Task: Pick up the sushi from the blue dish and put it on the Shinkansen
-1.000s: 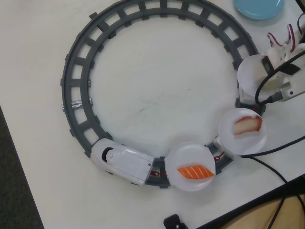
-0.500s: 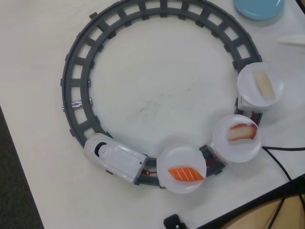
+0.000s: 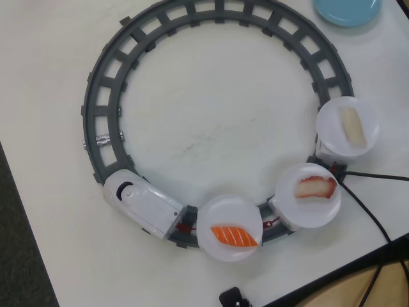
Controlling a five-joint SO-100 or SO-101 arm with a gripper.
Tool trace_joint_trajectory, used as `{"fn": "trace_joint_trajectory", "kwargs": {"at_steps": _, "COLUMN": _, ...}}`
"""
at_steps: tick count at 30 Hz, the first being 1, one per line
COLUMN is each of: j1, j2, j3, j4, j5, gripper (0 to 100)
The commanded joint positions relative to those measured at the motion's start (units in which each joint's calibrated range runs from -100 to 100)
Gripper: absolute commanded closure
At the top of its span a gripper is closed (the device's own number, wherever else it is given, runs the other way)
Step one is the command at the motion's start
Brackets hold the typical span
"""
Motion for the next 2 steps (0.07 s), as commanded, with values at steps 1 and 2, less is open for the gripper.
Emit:
{"fn": "trace_joint_trajectory", "kwargs": {"at_steps": 1, "j1": 3.55, "j2": -0.87, "j3": 4.84, "j4": -3.58, "j5": -0.17, "gripper": 70}}
{"fn": "trace_joint_trajectory", "kwargs": {"at_steps": 2, "j1": 3.37, "j2": -1.54, "j3": 6.28, "j4": -4.10, "j5": -0.17, "gripper": 70}}
